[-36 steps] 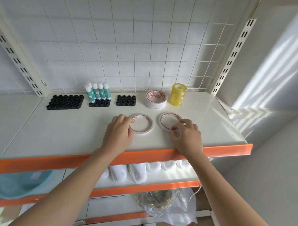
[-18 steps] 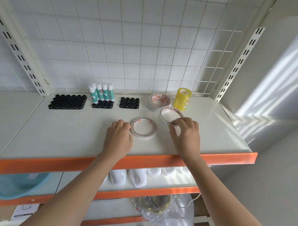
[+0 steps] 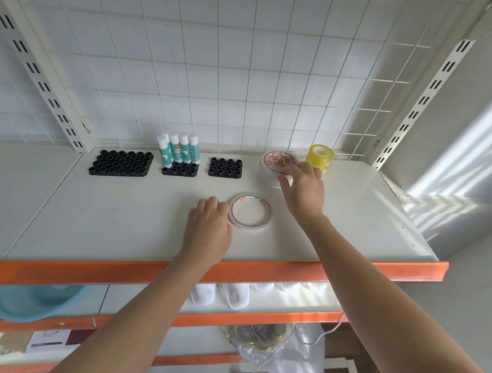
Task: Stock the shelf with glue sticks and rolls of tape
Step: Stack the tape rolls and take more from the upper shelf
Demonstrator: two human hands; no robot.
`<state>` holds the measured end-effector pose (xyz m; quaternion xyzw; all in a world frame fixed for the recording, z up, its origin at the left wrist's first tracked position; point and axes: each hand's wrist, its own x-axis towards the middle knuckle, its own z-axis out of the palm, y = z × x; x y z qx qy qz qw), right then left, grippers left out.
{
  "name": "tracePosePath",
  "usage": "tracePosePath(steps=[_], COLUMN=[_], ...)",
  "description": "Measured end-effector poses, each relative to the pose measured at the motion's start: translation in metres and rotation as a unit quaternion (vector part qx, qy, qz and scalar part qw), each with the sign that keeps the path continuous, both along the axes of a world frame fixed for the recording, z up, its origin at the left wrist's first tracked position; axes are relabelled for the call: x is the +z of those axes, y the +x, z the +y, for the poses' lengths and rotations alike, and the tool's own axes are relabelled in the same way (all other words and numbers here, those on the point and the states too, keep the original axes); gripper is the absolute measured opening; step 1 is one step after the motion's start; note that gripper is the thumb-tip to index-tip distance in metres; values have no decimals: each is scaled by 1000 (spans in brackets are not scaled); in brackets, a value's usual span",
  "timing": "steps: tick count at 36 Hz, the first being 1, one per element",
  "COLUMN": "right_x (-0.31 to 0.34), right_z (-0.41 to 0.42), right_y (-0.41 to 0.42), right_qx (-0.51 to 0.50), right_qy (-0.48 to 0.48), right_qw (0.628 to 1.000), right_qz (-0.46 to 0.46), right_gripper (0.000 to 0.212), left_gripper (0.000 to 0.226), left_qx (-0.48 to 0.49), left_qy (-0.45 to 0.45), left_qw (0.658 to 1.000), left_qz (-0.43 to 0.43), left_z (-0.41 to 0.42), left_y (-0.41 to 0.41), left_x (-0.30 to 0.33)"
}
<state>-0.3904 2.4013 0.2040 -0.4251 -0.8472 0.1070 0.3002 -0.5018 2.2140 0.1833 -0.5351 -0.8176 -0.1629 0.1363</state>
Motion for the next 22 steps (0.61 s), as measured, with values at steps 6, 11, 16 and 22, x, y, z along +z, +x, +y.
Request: tracePosePath(steps=[6, 11, 16, 22], right_x=[4, 9, 11, 13], right_z=[4, 8, 10, 9], right_y=[-1, -1, -3, -7], right_qx=[8, 31, 44, 50], right_qy=[-17, -44, -61, -86], right_qw=[999, 997, 996, 993], right_qz=[-34, -55, -54, -64], right_gripper=[26, 27, 27, 28], left_gripper=[21, 21, 20, 19], left_qx=[1, 3, 4, 7], left_qy=[-4, 0, 2, 0], left_qw=[1000, 1000, 1000, 1000], left_qz=[10, 14, 12, 12], left_z=[1, 1, 0, 1], left_y=[0, 0, 1, 1], left_x=[-1, -1, 0, -1])
